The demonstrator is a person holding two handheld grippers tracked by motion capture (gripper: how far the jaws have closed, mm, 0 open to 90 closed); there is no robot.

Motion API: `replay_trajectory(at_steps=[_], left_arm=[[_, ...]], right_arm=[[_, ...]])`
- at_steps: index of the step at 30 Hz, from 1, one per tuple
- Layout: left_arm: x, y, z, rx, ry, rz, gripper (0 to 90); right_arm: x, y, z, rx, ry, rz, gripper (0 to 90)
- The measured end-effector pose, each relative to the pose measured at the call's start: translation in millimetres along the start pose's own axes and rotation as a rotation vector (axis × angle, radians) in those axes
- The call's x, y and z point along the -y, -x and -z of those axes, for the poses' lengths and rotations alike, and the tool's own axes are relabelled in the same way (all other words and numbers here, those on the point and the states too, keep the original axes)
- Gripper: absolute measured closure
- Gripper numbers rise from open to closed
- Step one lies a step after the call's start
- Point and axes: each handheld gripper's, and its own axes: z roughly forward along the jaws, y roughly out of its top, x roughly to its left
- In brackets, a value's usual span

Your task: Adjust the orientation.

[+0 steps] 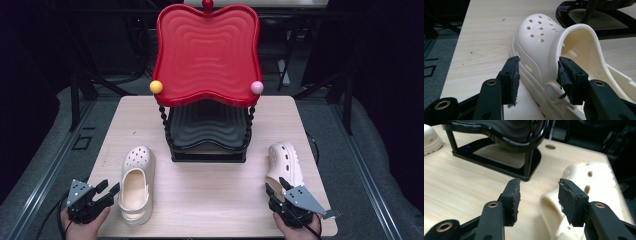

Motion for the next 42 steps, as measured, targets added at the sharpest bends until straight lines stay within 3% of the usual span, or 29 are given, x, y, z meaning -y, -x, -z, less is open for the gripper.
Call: replay_trajectory(at_steps=[3, 10, 13, 16, 22, 27, 30, 35, 42], left_arm=[[-1.1, 0.5, 0.2, 0.014, -0.004, 0.013, 52.5], [-5.4, 4.4, 4.9, 0.022, -0.01, -0.022, 51.4], [-6.8, 6.1, 6.5, 0.035, -0.01, -0.04, 50.3], [-8.3, 7.2, 8.4, 0.047, -0.002, -0.032, 50.5], [-13.1, 11.1, 7.6, 0.088, -0.005, -0.039, 57.0], [-17.3, 15.0, -7.0, 0.065, -0.025, -0.085, 61.6], [-23.9, 17.4, -15.4, 0.037, -0.018, -0.137, 66.9], [-29.4, 23.0, -27.5, 0.036, -0.051, -0.207, 70.9], [-35.1, 27.4, -40.0, 0.022, -0.065, -0.24, 67.5]], right_arm=[[4.8, 1.1, -4.3, -0.029, -0.024, 0.0, 54.0], [7.2, -2.3, -8.2, -0.082, -0.052, -0.006, 53.2], [7.1, -4.2, -7.9, -0.082, -0.059, 0.009, 53.3], [7.2, -4.7, -7.0, -0.079, -0.051, 0.004, 53.3], [7.3, -2.6, -6.1, -0.076, -0.047, -0.01, 53.3], [8.3, -3.5, -9.7, -0.086, -0.047, -0.024, 53.2], [8.5, -4.0, -9.6, -0.09, -0.044, -0.028, 52.7], [8.0, -3.6, -8.4, -0.091, -0.049, -0.037, 52.1], [9.2, -1.4, -9.3, -0.106, -0.054, -0.053, 51.6]])
